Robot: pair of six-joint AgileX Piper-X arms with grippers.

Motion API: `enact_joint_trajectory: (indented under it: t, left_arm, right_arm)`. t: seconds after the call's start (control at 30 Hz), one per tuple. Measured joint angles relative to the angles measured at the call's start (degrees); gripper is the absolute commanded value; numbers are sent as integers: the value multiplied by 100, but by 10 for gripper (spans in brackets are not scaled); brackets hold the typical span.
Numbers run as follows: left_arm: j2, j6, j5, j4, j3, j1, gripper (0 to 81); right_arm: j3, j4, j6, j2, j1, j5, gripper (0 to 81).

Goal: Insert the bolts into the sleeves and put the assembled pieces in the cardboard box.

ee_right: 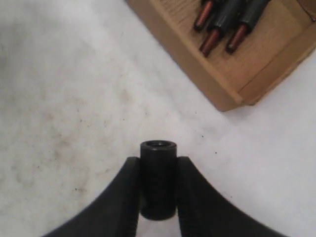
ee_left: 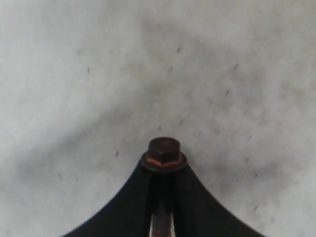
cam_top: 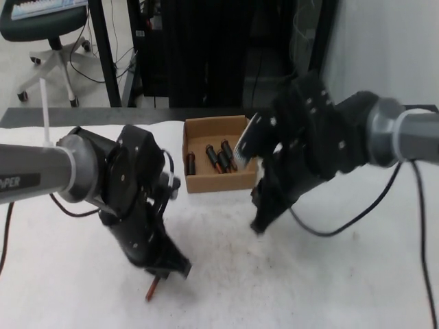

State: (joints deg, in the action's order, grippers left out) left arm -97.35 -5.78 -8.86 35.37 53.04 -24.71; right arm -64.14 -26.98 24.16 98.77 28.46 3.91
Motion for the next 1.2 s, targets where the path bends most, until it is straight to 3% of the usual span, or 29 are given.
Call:
enact_joint_trajectory:
  t: [0.13, 0.23, 0.27, 0.5, 0.6, 0.7, 0.73, 0.97, 1.2]
  left_arm:
    - [630, 369, -116, -967, -14, 0, 0]
    - [979, 578, -136, -1433, -14, 0, 0]
    - [1118, 707, -152, -1620, -14, 18, 0]
    - [2230, 2116, -1223, -4720, -909, 116, 0]
    - [2377, 2626, -1981, -6169, -1505, 115, 0]
    - [2385, 3108, -2657, -8013, -2230, 115, 0]
    - [2385, 3355, -3002, -8012, -2246, 115, 0]
    - [2385, 3538, -3626, -8498, -2406, 115, 0]
    - [2385, 3568, -4017, -8551, -2406, 115, 0]
  right_arm:
    - [67, 275, -1225, -392, -590, 1109, 8]
    - [128, 433, -1540, -546, -742, 1467, 8]
    - [287, 720, -1932, -797, -1031, 2010, 8]
    - [1494, 2280, -2889, -1608, -1431, 4069, 8]
    - [2424, 3499, -3342, -1950, -1203, 4687, 8]
    - [2897, 4487, -3569, -2069, -838, 4803, 8]
    - [3008, 4811, -3627, -2082, -686, 4827, 8]
    - [3229, 5785, -3726, -2080, 307, 4666, 8]
    - [3241, 5784, -3713, -2080, 351, 4464, 8]
